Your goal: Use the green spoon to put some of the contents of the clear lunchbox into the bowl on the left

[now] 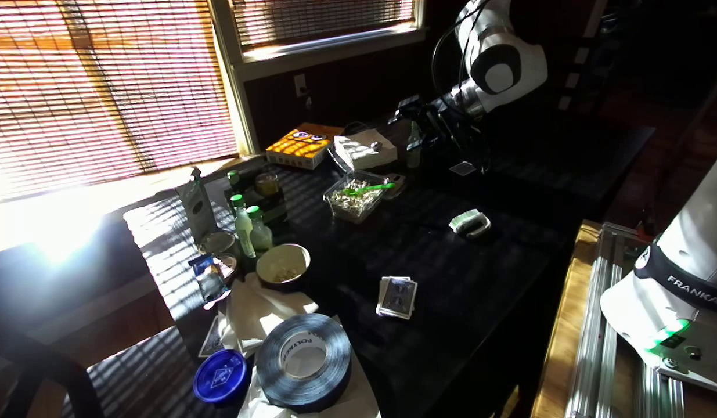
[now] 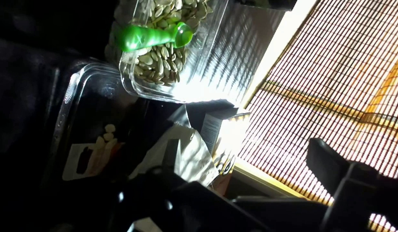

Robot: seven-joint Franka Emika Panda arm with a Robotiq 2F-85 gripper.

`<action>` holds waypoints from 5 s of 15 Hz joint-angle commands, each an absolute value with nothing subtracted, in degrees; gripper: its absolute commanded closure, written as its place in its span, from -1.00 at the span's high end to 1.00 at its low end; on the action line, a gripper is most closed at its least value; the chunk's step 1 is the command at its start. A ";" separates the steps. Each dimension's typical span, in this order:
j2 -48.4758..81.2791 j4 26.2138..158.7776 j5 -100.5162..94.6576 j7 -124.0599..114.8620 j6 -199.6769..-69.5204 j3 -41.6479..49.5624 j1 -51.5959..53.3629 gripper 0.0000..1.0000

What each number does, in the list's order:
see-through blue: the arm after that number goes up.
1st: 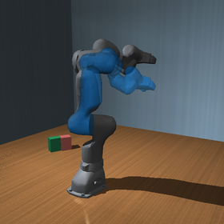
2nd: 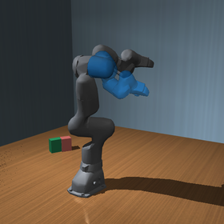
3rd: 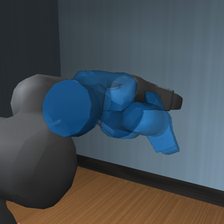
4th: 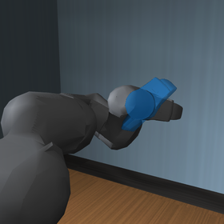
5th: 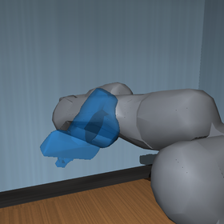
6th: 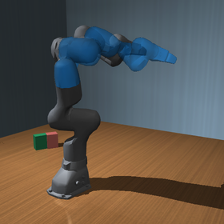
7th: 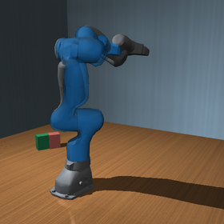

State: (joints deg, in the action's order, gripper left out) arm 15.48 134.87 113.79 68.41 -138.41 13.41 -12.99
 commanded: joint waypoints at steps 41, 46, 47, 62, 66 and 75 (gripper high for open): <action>28.65 130.37 116.08 66.39 -141.98 13.83 -4.56 0.97; 28.66 129.73 118.96 68.07 -138.15 13.98 -4.98 0.90; 28.71 129.64 119.01 68.14 -137.74 13.99 -5.03 0.90; 29.61 129.14 118.84 65.01 -135.64 13.66 -5.02 0.05; 29.64 129.18 118.87 64.53 -135.30 13.72 -5.08 -0.52; 26.91 130.52 115.27 63.12 -133.81 14.59 -5.66 -0.94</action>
